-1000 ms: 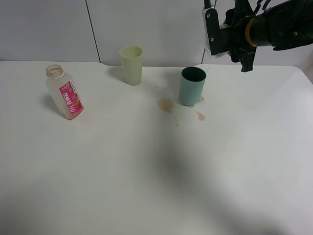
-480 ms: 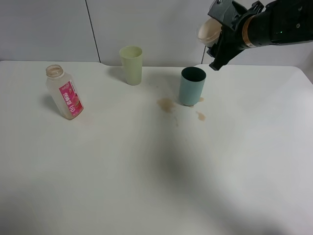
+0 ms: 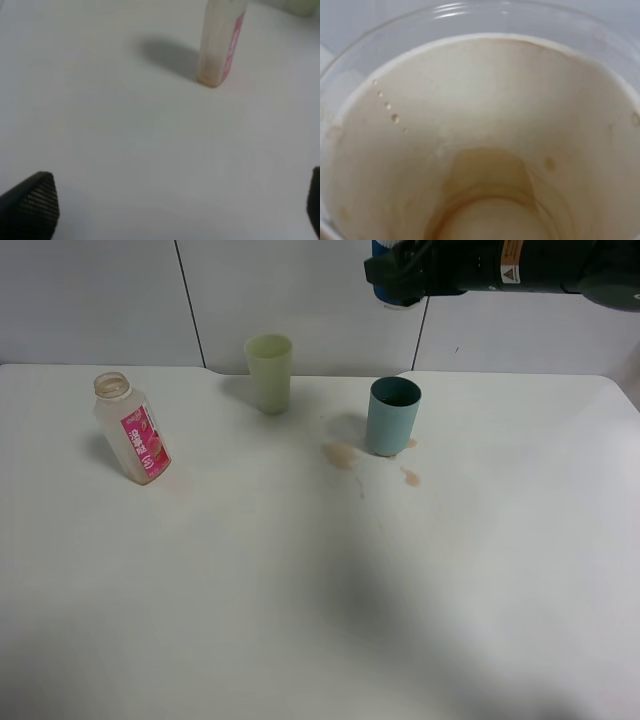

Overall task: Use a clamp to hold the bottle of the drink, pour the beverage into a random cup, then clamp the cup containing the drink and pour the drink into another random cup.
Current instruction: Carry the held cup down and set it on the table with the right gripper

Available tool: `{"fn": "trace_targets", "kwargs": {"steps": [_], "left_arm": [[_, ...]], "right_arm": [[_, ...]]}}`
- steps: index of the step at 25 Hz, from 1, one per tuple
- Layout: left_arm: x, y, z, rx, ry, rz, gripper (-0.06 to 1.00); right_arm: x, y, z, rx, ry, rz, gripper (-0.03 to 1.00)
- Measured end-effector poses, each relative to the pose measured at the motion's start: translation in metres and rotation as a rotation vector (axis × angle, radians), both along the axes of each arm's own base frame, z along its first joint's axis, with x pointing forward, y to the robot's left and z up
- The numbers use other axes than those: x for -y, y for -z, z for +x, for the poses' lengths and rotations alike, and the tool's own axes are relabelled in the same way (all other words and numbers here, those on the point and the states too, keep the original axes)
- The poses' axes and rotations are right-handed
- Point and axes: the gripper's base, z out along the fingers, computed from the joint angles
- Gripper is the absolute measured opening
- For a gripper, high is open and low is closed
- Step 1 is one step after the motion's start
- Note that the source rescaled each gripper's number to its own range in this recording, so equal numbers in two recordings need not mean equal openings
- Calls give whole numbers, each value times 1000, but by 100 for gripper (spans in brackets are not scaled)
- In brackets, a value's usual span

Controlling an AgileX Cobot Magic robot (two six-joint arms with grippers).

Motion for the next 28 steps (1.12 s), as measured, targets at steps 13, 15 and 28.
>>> {"fn": "trace_targets", "kwargs": {"steps": [13, 15, 28], "left_arm": [[0, 0, 0, 0, 0, 0, 100], [0, 0, 0, 0, 0, 0, 100], [0, 0, 0, 0, 0, 0, 100]], "right_arm": [[-70, 19, -17, 57, -237, 127, 0], [-86, 31, -20, 63, -253, 104, 0], [-151, 102, -43, 92, -237, -81, 0]]}}
